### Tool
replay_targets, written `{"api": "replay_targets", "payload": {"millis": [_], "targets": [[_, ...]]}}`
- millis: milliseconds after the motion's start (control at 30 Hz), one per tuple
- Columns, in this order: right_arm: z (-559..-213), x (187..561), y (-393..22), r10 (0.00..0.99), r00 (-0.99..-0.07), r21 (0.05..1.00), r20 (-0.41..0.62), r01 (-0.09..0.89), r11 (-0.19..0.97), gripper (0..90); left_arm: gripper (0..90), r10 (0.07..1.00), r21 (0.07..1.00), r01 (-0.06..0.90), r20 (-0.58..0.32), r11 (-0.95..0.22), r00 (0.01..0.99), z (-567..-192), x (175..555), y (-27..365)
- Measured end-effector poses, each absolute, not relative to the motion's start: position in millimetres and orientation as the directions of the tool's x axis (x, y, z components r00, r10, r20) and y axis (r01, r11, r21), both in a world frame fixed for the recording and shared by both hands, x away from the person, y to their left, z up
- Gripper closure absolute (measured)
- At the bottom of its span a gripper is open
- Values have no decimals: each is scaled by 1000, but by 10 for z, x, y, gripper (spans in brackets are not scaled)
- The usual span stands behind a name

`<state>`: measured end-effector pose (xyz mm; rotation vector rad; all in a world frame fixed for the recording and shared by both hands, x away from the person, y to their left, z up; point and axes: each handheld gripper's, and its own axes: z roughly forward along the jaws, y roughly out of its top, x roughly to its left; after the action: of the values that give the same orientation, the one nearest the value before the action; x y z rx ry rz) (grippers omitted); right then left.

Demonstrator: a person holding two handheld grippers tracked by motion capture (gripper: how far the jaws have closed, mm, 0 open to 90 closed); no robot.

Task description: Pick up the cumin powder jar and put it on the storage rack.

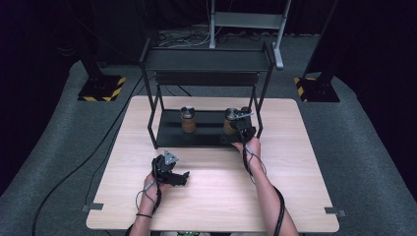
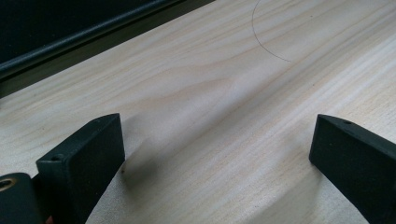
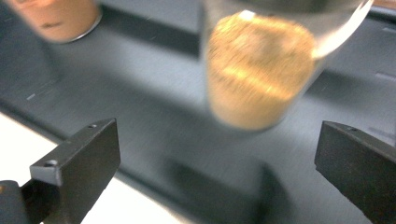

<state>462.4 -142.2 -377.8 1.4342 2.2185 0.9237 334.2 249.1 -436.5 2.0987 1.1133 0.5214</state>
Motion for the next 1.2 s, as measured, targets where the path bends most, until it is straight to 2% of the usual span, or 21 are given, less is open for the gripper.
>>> {"api": "replay_targets", "payload": {"millis": [533, 867, 1200], "targets": [[-3927, 3661, -1667, 830, -557, 725, 13, 577, 376, 0, 29, 834, 734, 555, 29, -392, 551, -4363, 3341, 2488], [-4193, 3091, -2002, 841, -540, 740, -8, 563, 368, 0, 29, 834, 733, 556, 26, -391, 551, -4362, 3347, 2493], [-4313, 2803, -2205, 848, -530, 722, -8, 584, 371, 0, 28, 834, 733, 558, 24, -390, 551, -4362, 3353, 2496]]}}
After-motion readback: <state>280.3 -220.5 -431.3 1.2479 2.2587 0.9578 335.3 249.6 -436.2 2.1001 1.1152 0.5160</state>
